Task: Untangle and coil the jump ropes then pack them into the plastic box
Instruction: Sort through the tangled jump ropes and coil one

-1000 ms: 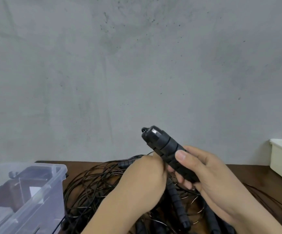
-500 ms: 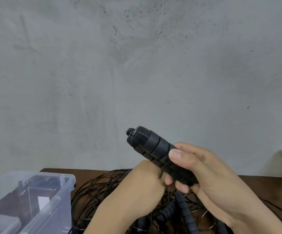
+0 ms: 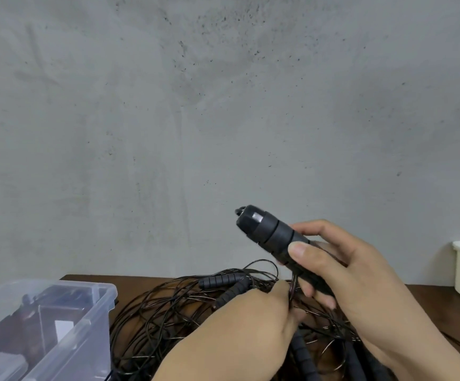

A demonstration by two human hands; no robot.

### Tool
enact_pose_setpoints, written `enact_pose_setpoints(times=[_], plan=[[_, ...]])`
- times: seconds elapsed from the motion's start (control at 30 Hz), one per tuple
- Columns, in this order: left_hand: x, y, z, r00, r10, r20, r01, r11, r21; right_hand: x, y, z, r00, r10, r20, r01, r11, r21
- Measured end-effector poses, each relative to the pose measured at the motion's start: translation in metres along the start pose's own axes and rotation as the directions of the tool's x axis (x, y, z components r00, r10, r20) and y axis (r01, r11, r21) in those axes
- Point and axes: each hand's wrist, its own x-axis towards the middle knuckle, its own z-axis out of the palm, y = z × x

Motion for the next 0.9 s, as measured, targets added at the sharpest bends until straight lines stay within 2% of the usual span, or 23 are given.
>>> enact_pose_setpoints(times=[0.1,0.17,0.27,0.47,0.63,0.7,0.8,0.9], plan=[[-0.006,0.01,-0.006,0.996,-0.002,0.086,0.003,1.0,-0.008,0.003,0.003,-0.005,0.988,-0.1,-0.12,0.075,0.977,-0.198],[-0.015,0.01,-0.016,0.995,0.042,0.088,-0.042,0.999,-0.009,0.005,0.007,-0.006,0.982,-0.123,-0.141,0.082,0.961,-0.263],[-0.025,0.002,-0.037,0.998,0.059,-0.037,-0.061,0.995,-0.076,0.008,0.012,-0.008,0.988,-0.114,-0.108,0.078,0.954,-0.29],[-0.038,-0.022,-0.069,0.958,0.03,-0.285,-0.102,0.965,-0.24,0.01,0.013,-0.012,0.994,0.024,0.105,0.013,0.942,-0.336],[-0.036,-0.033,-0.068,0.942,0.049,-0.333,-0.178,0.912,-0.37,0.007,0.007,-0.014,0.907,0.235,0.35,-0.134,0.948,-0.288],[-0.032,-0.034,-0.064,0.942,0.069,-0.329,-0.21,0.886,-0.414,0.005,0.005,-0.015,0.876,0.266,0.403,-0.109,0.922,-0.372],[-0.021,-0.038,-0.054,0.97,0.079,-0.231,-0.192,0.832,-0.521,-0.002,-0.005,-0.012,0.822,0.308,0.48,-0.026,0.861,-0.507],[-0.006,-0.049,-0.043,0.975,0.145,-0.17,-0.223,0.695,-0.684,-0.011,-0.02,-0.01,0.815,0.31,0.489,-0.013,0.855,-0.519]])
